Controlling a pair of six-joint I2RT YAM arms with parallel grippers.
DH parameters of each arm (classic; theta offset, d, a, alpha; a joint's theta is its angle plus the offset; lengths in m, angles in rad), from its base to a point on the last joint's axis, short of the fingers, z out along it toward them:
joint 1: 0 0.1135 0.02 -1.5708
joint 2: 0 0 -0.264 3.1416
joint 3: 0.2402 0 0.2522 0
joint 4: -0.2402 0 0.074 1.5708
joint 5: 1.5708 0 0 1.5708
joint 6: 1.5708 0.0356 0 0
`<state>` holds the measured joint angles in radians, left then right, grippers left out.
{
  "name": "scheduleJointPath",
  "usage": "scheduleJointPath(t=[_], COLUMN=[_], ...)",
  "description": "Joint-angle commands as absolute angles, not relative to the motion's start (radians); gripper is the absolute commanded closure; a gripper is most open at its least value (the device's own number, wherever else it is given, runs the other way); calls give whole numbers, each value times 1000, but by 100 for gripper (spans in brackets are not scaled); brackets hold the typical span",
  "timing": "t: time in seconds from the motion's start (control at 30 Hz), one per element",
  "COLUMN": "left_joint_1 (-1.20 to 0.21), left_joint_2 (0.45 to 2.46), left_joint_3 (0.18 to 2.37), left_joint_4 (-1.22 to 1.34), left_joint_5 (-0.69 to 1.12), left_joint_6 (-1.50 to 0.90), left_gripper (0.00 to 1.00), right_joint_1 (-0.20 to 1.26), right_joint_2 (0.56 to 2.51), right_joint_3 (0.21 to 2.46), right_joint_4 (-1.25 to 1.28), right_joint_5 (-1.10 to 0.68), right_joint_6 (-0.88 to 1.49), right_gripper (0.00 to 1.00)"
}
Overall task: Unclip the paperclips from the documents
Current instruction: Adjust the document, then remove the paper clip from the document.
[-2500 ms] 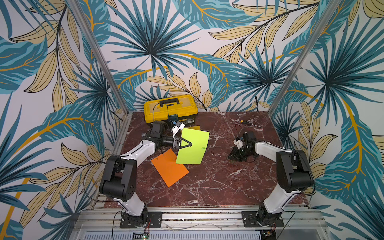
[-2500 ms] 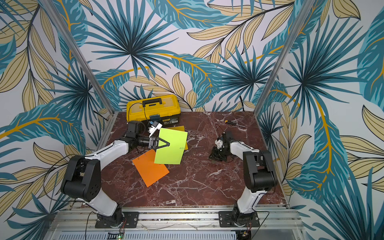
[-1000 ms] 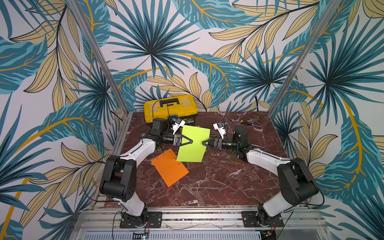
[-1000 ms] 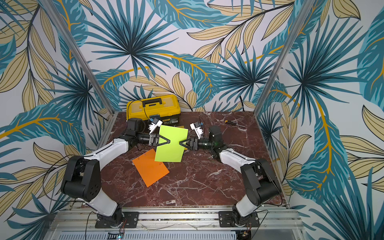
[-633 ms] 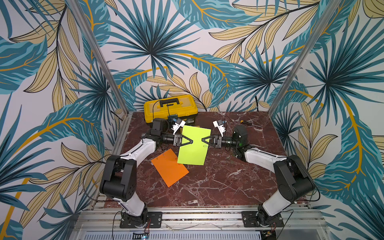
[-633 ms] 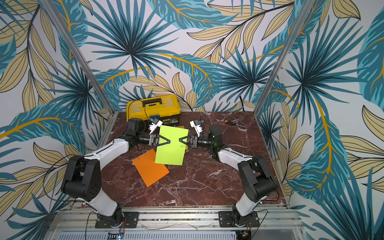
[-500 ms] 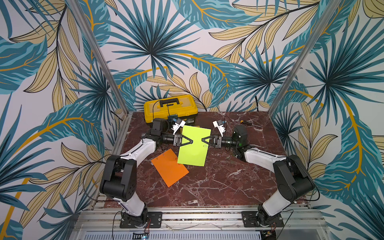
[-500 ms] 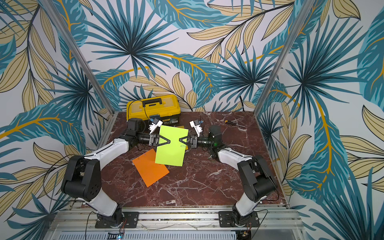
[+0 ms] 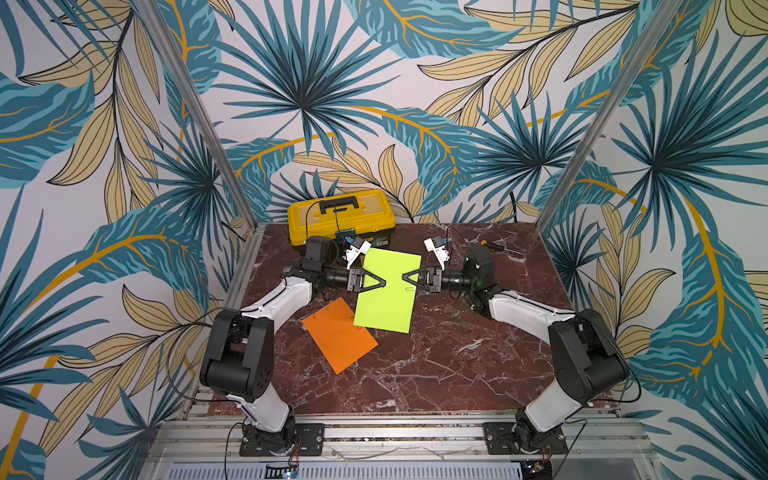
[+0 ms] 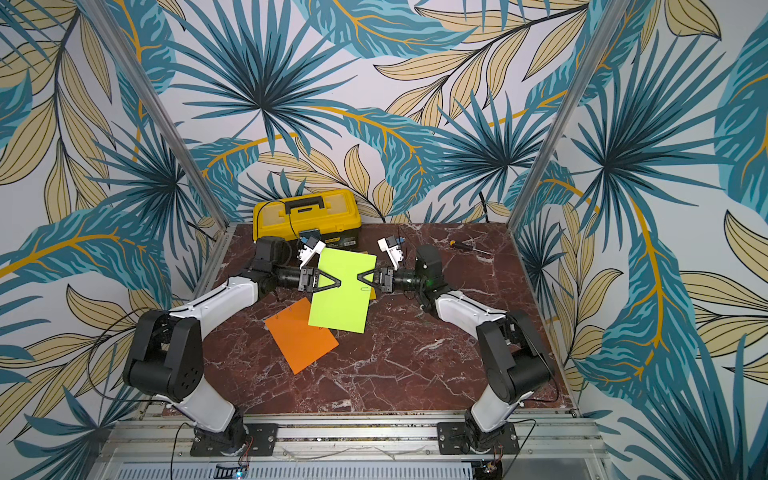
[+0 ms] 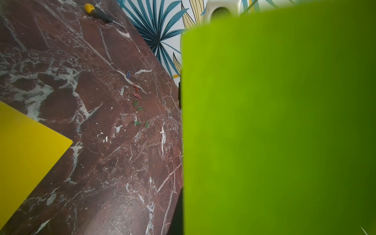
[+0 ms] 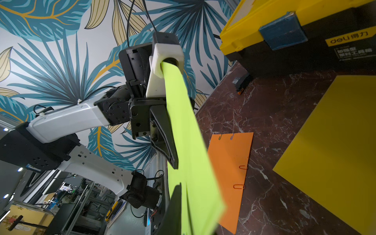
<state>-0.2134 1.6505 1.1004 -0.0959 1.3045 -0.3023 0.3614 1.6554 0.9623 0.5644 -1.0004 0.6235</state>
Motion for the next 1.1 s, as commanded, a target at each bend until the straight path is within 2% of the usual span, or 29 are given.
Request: scheduleJointPath(t=[0.0, 0.13, 0.33, 0.83, 1.07], left_joint_1=[-216, -212, -207, -199, -199], left_joint_2=[1643, 1641, 1639, 1644, 1647], left_joint_3=[1111, 1116, 1112, 1105, 1109], left_joint_4=[-89, -89, -89, -88, -87], left_joint_5=[1304, 1310, 1310, 1301, 1300], left_joint_6=[-291, -291, -290, -287, -287], left_gripper=[100, 100, 100, 100, 100], right_joint_1=[360, 352, 348, 311, 311], right_joint_2=[1644, 1637, 1628, 1596, 1604], right_joint_3=[976, 968, 963, 943, 944], right_joint_4=[459, 426, 362, 338, 336], right_joint_5=[-1031, -1067, -1104, -1109, -1128], right_joint_6=[557, 537, 497, 477, 476], right_gripper=[74, 67, 66, 83, 80])
